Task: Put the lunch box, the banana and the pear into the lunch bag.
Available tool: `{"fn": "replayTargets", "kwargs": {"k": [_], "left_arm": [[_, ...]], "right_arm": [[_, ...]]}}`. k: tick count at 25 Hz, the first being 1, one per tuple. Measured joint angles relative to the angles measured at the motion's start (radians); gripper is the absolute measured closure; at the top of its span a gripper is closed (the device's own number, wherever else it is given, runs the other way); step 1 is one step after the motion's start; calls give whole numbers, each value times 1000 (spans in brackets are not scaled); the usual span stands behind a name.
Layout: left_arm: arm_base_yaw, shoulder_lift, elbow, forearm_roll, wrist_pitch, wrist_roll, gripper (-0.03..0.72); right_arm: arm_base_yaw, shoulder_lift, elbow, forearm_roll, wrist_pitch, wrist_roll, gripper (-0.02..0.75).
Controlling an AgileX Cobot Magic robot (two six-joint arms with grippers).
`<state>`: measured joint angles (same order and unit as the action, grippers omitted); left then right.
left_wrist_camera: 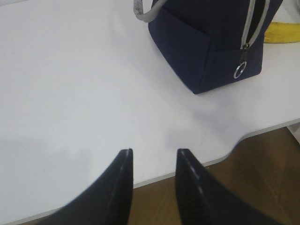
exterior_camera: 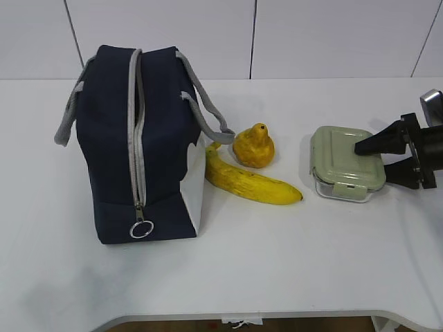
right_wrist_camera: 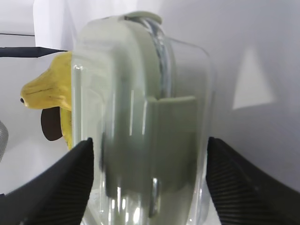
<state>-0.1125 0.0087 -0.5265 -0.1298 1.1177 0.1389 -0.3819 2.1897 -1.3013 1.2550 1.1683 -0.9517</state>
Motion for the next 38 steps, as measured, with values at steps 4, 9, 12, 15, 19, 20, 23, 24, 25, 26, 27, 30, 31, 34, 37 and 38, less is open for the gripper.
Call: {"fn": "replayTargets", "kwargs": {"k": [4, 9, 12, 15, 19, 20, 23, 24, 25, 26, 27, 30, 31, 34, 37, 38], "left_arm": [[0, 0, 0, 0, 0, 0, 449], [0, 0, 0, 0, 0, 0, 449], [0, 0, 0, 0, 0, 0, 449], [0, 0, 0, 0, 0, 0, 449], [0, 0, 0, 0, 0, 0, 449], [0, 0, 0, 0, 0, 0, 449], [0, 0, 0, 0, 0, 0, 449], [0, 0, 0, 0, 0, 0, 449], [0, 0, 0, 0, 0, 0, 449], [0, 0, 0, 0, 0, 0, 449], [0, 0, 0, 0, 0, 0, 449], [0, 0, 0, -2, 0, 0, 449], [0, 0, 0, -6, 0, -5, 448], [0, 5, 0, -17, 0, -18, 449], [0, 12, -8, -35, 2, -30, 448], [0, 76, -55, -72, 8, -34, 448]], "right_arm": [[0, 2, 0, 0, 2, 0, 164], [0, 2, 0, 0, 2, -2, 237], [0, 2, -1, 5, 4, -2, 321], [0, 2, -1, 5, 4, -2, 341], [0, 2, -1, 7, 4, -2, 349], [0, 2, -1, 7, 4, -2, 354], [0, 2, -1, 7, 4, -2, 363], [0, 2, -1, 7, 4, -2, 365], [0, 2, -2, 7, 4, -2, 365], [0, 2, -5, 7, 4, -2, 365], [0, 2, -8, 5, 6, 0, 365], [0, 2, -20, -8, 4, 34, 365], [0, -1, -22, -15, 2, 54, 365], [0, -36, -23, -62, -17, 124, 365], [0, -87, -23, -93, -24, 163, 365], [0, -109, -23, -95, -24, 175, 365]]}}
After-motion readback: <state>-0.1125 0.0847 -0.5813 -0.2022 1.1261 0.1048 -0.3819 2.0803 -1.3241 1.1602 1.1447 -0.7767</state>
